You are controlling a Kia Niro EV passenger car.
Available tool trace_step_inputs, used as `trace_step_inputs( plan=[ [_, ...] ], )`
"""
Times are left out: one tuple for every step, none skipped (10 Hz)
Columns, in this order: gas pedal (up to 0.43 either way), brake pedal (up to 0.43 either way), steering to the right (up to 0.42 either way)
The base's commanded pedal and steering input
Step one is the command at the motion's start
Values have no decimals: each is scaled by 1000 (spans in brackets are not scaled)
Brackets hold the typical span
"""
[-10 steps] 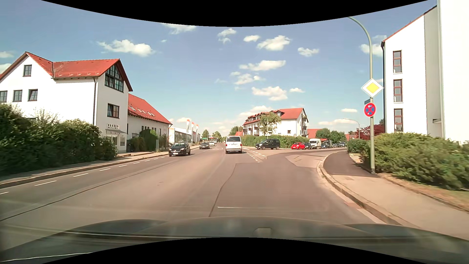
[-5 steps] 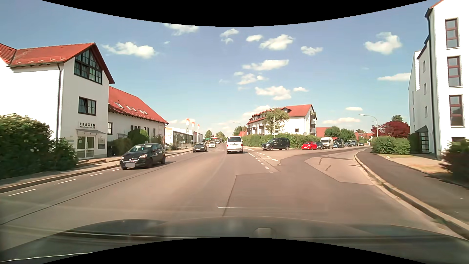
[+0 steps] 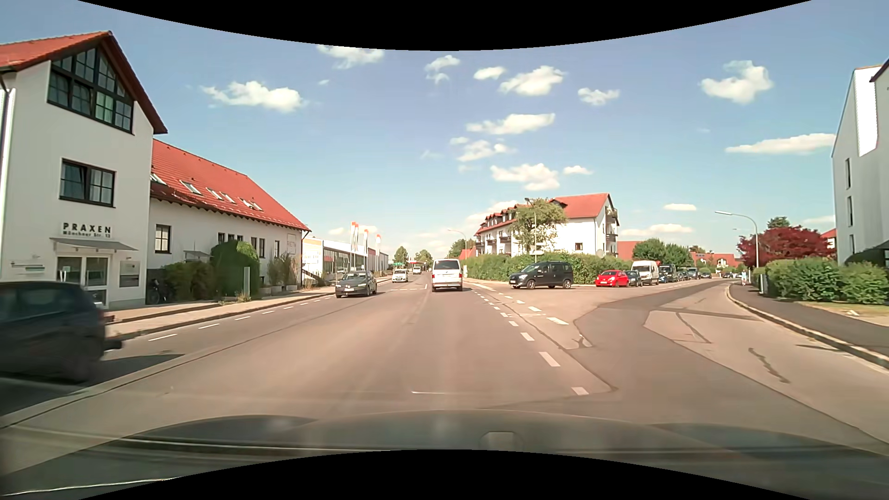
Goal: Follow the waypoints while adhering to traffic rules and regulations
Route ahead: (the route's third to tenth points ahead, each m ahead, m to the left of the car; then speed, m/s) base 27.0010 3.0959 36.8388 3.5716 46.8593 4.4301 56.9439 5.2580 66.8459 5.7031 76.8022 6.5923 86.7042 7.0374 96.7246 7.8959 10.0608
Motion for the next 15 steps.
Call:
trace_step_inputs(
  plan=[
    [0, 6, -13],
    [0, 6, -13],
    [0, 6, -14],
    [0, 6, -14],
    [0, 6, -13],
    [130, 6, -13],
    [130, 6, -13],
    [130, 6, -12],
    [130, 6, -12],
    [130, 6, -13],
    [150, 6, -12],
    [209, 6, -12],
    [209, 6, -12],
    [209, 6, -12],
    [209, 6, -12]
  ],
)
